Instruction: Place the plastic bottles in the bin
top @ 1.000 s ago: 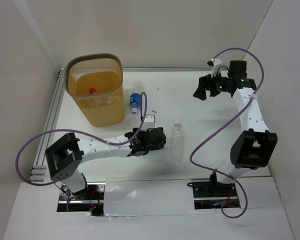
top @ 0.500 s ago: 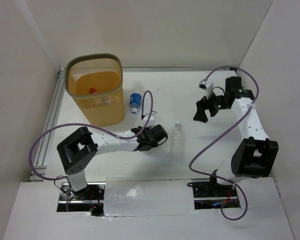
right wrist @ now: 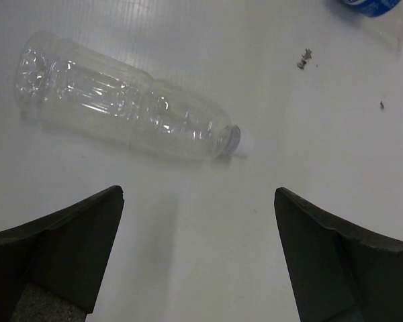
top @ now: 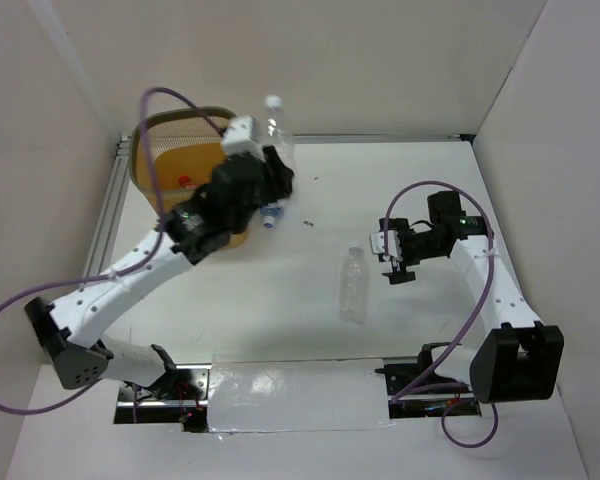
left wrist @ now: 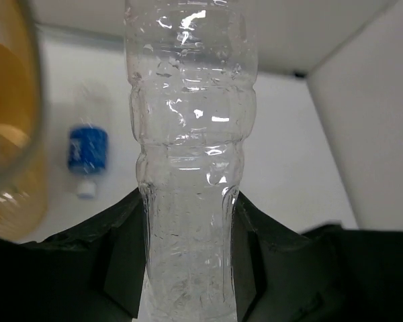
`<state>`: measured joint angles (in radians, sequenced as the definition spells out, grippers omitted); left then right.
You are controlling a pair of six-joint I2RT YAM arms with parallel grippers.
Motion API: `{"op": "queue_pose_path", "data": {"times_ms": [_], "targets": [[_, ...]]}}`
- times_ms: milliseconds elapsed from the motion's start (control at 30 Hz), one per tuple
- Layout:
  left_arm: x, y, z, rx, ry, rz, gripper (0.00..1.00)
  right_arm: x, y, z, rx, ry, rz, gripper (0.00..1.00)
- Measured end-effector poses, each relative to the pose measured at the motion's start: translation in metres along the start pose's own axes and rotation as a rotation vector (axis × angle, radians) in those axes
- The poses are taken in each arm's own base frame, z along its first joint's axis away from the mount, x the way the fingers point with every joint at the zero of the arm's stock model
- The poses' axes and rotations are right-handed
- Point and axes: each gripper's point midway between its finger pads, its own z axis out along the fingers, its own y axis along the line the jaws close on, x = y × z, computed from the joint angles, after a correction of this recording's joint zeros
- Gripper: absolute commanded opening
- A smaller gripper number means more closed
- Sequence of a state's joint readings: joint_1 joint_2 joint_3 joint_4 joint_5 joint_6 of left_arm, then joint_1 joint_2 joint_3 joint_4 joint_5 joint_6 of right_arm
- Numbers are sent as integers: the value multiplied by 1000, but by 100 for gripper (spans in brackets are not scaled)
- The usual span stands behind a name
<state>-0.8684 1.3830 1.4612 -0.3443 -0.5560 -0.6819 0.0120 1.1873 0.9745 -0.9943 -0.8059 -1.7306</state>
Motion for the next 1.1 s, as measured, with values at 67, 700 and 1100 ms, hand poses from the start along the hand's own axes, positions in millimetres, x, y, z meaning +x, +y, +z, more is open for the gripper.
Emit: {"op": "queue_pose_path", "data": {"times_ms": [67, 700, 1100], "targets": [[-57, 21, -9, -28, -116, -52, 39, -1, 0, 9, -27, -13, -26, 100], [-114, 230, -8, -529, -163, -54, 99, -36, 3, 68, -185, -22, -420, 100], [-130, 156, -55, -206, -189, 22, 99, -16, 28, 89, -347, 80, -517, 100]]}}
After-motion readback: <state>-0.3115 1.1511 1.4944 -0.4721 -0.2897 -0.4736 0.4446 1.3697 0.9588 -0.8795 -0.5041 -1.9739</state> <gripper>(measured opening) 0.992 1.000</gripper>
